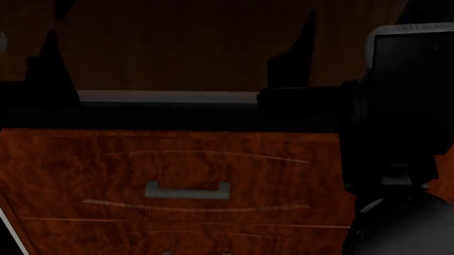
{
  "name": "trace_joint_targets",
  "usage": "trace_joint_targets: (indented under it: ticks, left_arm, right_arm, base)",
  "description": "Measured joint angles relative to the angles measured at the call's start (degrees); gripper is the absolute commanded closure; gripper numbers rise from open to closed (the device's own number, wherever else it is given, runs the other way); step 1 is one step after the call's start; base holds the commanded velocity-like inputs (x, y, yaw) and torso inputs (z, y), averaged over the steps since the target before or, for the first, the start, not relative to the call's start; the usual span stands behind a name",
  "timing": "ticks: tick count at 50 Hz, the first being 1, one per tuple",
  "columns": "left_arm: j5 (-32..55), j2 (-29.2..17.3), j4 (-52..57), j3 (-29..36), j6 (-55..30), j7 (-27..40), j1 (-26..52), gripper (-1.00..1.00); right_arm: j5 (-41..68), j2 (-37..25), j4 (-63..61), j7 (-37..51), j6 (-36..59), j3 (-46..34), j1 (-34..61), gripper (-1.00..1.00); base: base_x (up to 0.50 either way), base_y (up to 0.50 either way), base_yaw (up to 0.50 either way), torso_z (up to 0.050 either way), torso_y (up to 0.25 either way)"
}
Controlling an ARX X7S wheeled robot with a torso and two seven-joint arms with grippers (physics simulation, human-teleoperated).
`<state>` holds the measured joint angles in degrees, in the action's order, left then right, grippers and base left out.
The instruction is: Close the oven door
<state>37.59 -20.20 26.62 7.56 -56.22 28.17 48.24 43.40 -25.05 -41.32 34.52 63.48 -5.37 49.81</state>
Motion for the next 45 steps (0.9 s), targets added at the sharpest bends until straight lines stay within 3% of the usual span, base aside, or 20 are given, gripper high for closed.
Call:
trace_joint_targets:
  ticks: [18, 27, 35, 40, 45]
  left_arm:
    - [-4.35, 2.87, -22.7, 2.91, -1.12, -1.92, 26.64, -1.0]
    - [-8.88, 5.47, -41.01, 6.54, 4.4, -5.67, 37.58, -1.0]
    - [-14.2, 9.82, -63.63, 11.79, 12.92, -11.01, 48.36, -1.0]
    - [-16.82, 12.76, -78.4, 13.29, 19.19, -13.46, 54.91, -1.0]
    - [-20.27, 15.15, -87.51, 13.68, 19.63, -15.78, 59.58, -1.0]
  right_arm:
    - [-5.89, 1.65, 24.73, -5.97, 1.29, -10.1, 31.12, -1.0]
    - [-11.25, 5.57, 48.85, -12.09, -6.33, -16.94, 43.37, -1.0]
    - [-15.83, 12.77, 79.34, -18.16, -18.14, -21.77, 54.69, -1.0]
    - [-19.24, 16.8, 94.19, -20.62, -23.74, -22.86, 60.02, -1.0]
    - [-23.93, 19.39, 102.86, -22.41, -24.49, -21.7, 63.48, -1.0]
  base:
    - [0.0, 0.0, 0.0, 0.0, 0.0]
    - [0.0, 0.0, 0.0, 0.0, 0.001]
    - [0.0, 0.0, 0.0, 0.0, 0.001]
    - [0.0, 0.0, 0.0, 0.0, 0.002]
    - [0.0, 0.0, 0.0, 0.0, 0.0]
